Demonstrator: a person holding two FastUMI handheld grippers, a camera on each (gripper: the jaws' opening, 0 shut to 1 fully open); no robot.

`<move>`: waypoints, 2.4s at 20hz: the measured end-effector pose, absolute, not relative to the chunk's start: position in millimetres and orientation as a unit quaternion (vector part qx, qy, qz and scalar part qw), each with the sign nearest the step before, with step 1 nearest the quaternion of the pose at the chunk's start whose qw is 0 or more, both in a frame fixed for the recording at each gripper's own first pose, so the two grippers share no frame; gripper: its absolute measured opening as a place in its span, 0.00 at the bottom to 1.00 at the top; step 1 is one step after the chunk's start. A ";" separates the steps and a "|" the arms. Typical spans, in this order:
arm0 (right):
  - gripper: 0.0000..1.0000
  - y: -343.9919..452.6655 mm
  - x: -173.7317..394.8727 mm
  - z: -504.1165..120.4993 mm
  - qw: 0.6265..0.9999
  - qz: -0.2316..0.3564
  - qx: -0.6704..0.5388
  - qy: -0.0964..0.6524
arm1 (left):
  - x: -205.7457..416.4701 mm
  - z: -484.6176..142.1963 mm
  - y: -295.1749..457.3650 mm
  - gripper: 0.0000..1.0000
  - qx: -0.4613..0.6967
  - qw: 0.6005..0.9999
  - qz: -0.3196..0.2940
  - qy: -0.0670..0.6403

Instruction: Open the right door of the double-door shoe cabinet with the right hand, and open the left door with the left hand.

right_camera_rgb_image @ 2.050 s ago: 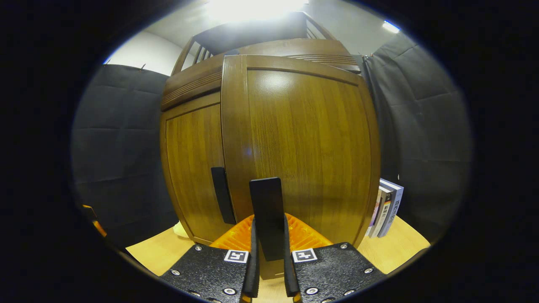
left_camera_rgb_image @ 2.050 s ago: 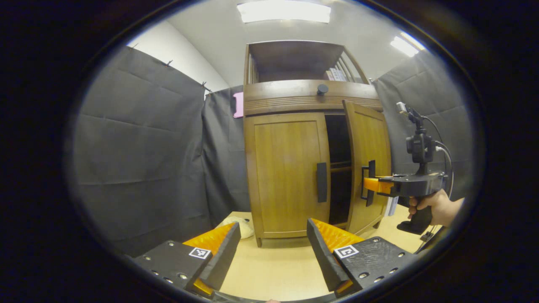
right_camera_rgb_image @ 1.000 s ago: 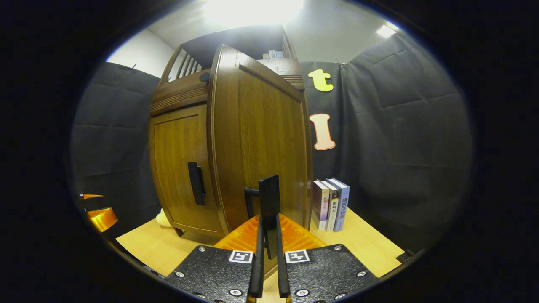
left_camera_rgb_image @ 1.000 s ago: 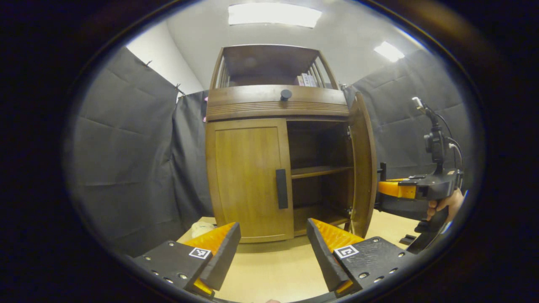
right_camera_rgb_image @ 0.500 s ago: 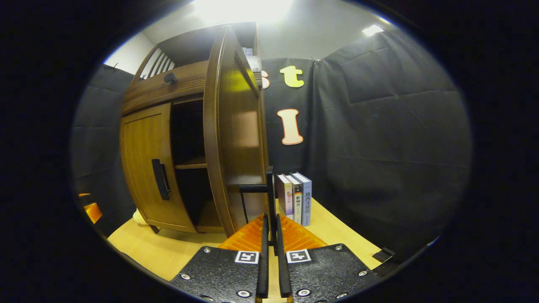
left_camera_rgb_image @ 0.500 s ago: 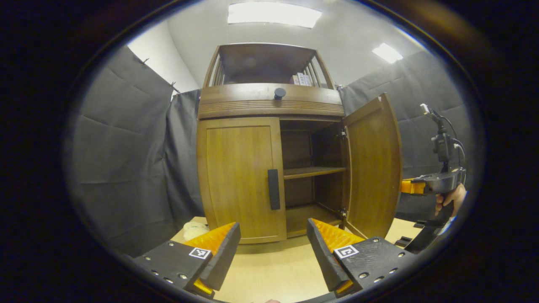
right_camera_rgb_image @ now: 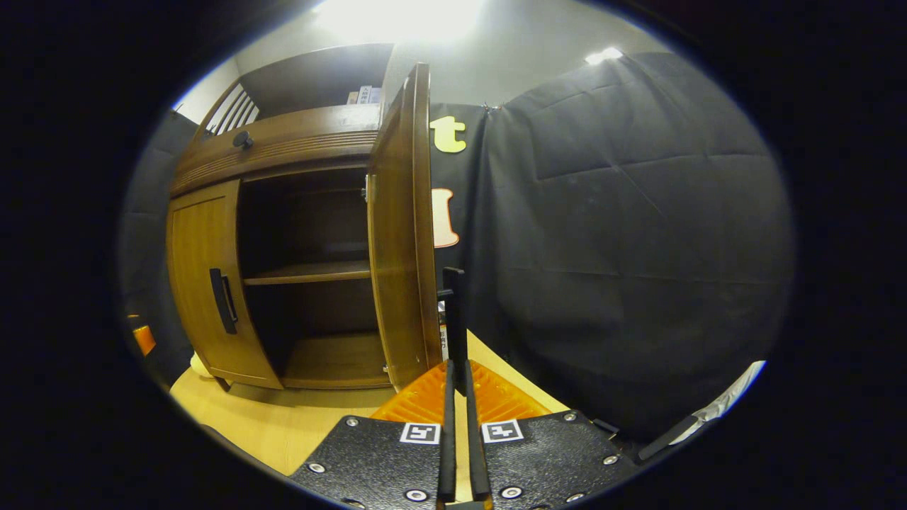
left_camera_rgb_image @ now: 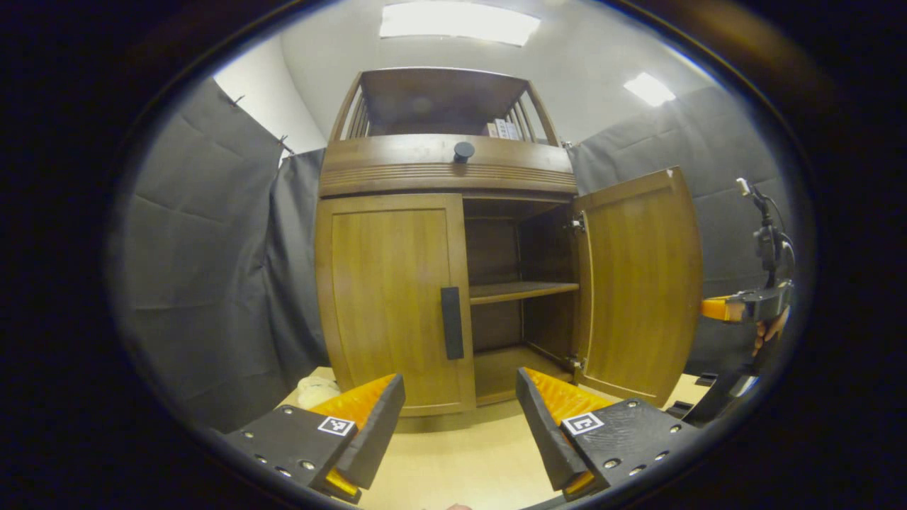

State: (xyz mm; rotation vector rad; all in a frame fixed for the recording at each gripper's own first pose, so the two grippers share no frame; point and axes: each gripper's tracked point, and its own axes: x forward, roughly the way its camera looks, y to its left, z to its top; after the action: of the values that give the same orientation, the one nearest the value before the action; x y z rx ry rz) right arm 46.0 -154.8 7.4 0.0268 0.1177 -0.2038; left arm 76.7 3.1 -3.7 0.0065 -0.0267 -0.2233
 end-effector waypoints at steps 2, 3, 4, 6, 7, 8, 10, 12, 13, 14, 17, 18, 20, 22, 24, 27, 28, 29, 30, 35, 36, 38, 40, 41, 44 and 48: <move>0.06 -152.4 43.0 7.0 0.994 -0.096 -0.002 0.058 | 86.7 1.0 3.3 0.90 0.000 0.994 -0.111 -0.017; 0.10 -149.7 41.6 9.3 0.994 -0.092 -0.012 0.053 | 94.8 4.8 3.8 0.90 -0.002 0.994 -0.112 -0.018; 0.19 -143.0 39.2 12.3 0.995 -0.084 -0.020 0.048 | 104.3 10.0 4.8 0.90 -0.003 0.993 -0.112 -0.020; 0.49 -130.9 37.4 14.9 0.996 -0.072 -0.030 0.042 | 122.8 21.0 3.6 0.90 -0.002 0.993 -0.111 -0.027; 0.64 -126.6 34.9 17.0 0.996 -0.070 -0.031 0.037 | 132.4 25.3 4.8 0.91 0.000 0.994 -0.107 -0.030; 0.79 -126.9 32.1 17.7 0.997 -0.067 -0.030 0.031 | 142.0 29.3 6.0 0.92 0.000 0.994 -0.103 -0.033; 0.94 -122.5 28.3 16.9 0.997 -0.062 -0.028 0.024 | 160.6 34.3 5.5 0.94 -0.009 0.994 -0.100 -0.034; 0.94 -117.2 26.1 15.5 0.998 -0.059 -0.032 0.019 | 179.6 36.6 3.0 0.95 -0.016 0.995 -0.097 -0.034; 0.94 -114.1 25.1 16.5 0.998 -0.055 -0.035 0.016 | 190.6 37.4 1.7 0.95 -0.016 0.995 -0.095 -0.035; 0.94 -110.8 23.6 16.3 0.998 -0.052 -0.035 0.015 | 201.1 37.1 0.9 0.84 -0.014 0.995 -0.092 -0.036; 0.93 -100.6 21.6 13.9 0.999 -0.040 -0.031 0.015 | 227.0 35.3 -5.8 0.85 -0.006 0.996 -0.087 -0.037; 0.94 -98.0 21.2 11.2 0.999 -0.037 -0.033 0.016 | 236.4 33.7 -6.5 0.85 -0.005 0.996 -0.085 -0.036; 0.93 -95.4 22.0 4.9 0.998 -0.036 -0.040 0.020 | 251.8 30.7 -9.4 0.85 -0.002 0.996 -0.081 -0.035; 0.94 -92.3 22.5 -0.2 0.998 -0.030 -0.038 0.028 | 266.3 28.5 -10.0 0.90 -0.003 0.996 -0.077 -0.035; 0.94 -89.6 26.8 -6.3 0.999 -0.025 -0.034 0.035 | 280.2 25.4 -9.5 0.91 -0.005 0.997 -0.070 -0.032; 0.95 -85.5 30.4 -10.8 0.998 -0.019 -0.033 0.042 | 303.1 16.8 -11.9 0.94 -0.006 0.998 -0.064 -0.023; 0.95 -84.6 33.1 -12.7 0.998 -0.016 -0.033 0.044 | 309.2 6.3 -9.5 0.94 -0.005 0.998 -0.061 -0.016; 0.95 -84.7 35.8 -14.4 0.998 -0.014 -0.034 0.046 | 315.6 -0.5 -10.1 0.95 -0.004 0.998 -0.059 -0.008; 0.95 -85.4 38.4 -15.5 0.998 -0.013 -0.034 0.048 | 324.7 -6.3 -13.2 0.94 -0.007 0.998 -0.058 0.000; 0.95 -77.0 51.9 -19.4 0.998 0.001 -0.039 0.057 | 345.4 -26.3 -18.4 0.87 -0.016 0.998 -0.051 0.029; 0.95 -74.8 53.6 -21.1 0.997 0.004 -0.039 0.059 | 347.0 -28.0 -15.2 0.78 -0.020 0.998 -0.043 0.028; 0.95 -72.7 54.4 -24.7 0.997 0.009 -0.037 0.060 | 350.5 -31.9 -15.2 0.59 -0.034 0.998 -0.040 0.032; 0.95 -70.6 53.3 -27.9 0.997 0.012 -0.034 0.061 | 350.4 -36.2 -19.6 0.51 -0.046 0.997 -0.051 0.035; 0.95 -70.3 53.1 -27.7 0.998 0.012 -0.034 0.060 | 338.7 -31.3 -19.8 0.43 -0.043 0.998 -0.042 0.035; 0.95 -69.5 53.4 -25.5 0.998 0.011 -0.032 0.055 | 348.6 -34.6 -21.5 0.19 -0.030 0.998 -0.038 0.044; 0.95 -68.1 49.7 -24.4 0.998 0.009 -0.023 0.050 | 332.9 -35.5 -18.9 0.19 -0.029 0.997 -0.043 0.049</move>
State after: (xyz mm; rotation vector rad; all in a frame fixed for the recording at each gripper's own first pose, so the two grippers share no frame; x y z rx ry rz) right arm 49.7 -68.1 -24.4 -0.0457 0.1007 0.0187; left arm 332.9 -18.9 -35.5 -0.0582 0.0972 -0.0851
